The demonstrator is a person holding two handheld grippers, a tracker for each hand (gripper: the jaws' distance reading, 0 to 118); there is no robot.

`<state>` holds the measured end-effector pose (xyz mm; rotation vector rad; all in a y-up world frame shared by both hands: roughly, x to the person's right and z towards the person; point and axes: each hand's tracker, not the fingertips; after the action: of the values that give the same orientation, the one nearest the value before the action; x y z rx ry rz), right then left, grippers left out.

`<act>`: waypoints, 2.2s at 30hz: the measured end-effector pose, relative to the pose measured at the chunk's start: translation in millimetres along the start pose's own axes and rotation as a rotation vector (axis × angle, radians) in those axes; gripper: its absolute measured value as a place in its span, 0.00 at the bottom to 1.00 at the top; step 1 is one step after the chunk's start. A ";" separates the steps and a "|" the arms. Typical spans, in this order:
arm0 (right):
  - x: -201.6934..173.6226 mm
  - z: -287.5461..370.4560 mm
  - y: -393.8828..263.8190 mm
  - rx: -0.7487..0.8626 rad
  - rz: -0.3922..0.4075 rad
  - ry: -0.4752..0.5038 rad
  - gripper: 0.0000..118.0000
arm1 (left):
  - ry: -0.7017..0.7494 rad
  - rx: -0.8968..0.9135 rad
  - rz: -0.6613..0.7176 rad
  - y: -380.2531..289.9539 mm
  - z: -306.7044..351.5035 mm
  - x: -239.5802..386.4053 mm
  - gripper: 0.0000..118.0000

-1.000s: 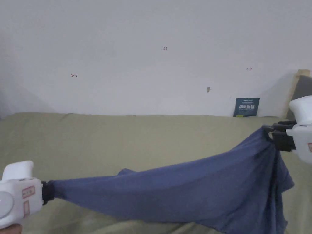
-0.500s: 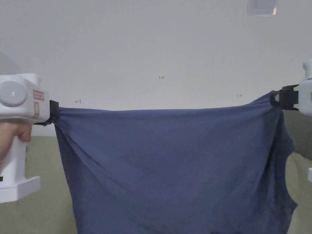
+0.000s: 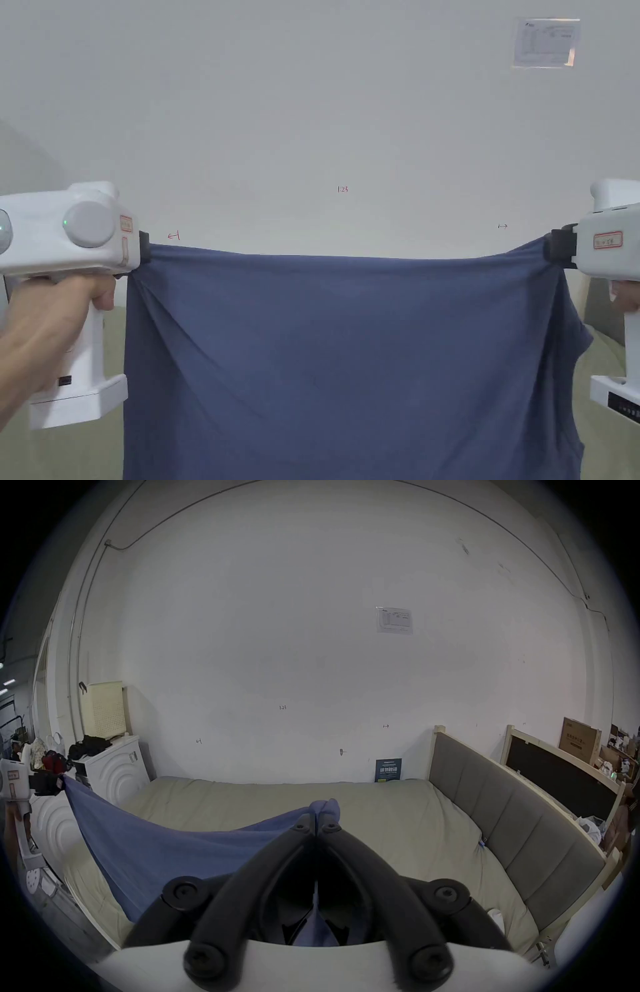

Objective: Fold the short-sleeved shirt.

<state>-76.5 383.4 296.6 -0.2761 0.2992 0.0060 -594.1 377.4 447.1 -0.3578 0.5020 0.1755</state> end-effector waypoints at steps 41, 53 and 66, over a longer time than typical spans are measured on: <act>-16.0 -330.8 108.3 -0.060 0.190 -0.106 0.01 | 0.187 -0.004 -0.068 86.0 -308.9 100.4 0.01; 2.0 -363.3 -37.4 -0.266 0.165 -0.076 0.01 | 0.154 -0.198 -0.096 -52.4 -338.6 105.1 0.01; 10.2 -185.4 -248.3 -0.481 0.123 0.024 0.01 | 0.063 -0.407 -0.166 -242.8 -221.9 30.9 0.01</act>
<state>-108.9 94.1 189.8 -0.7347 0.3364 0.1984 -603.7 72.1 321.2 -0.8021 0.4955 0.1047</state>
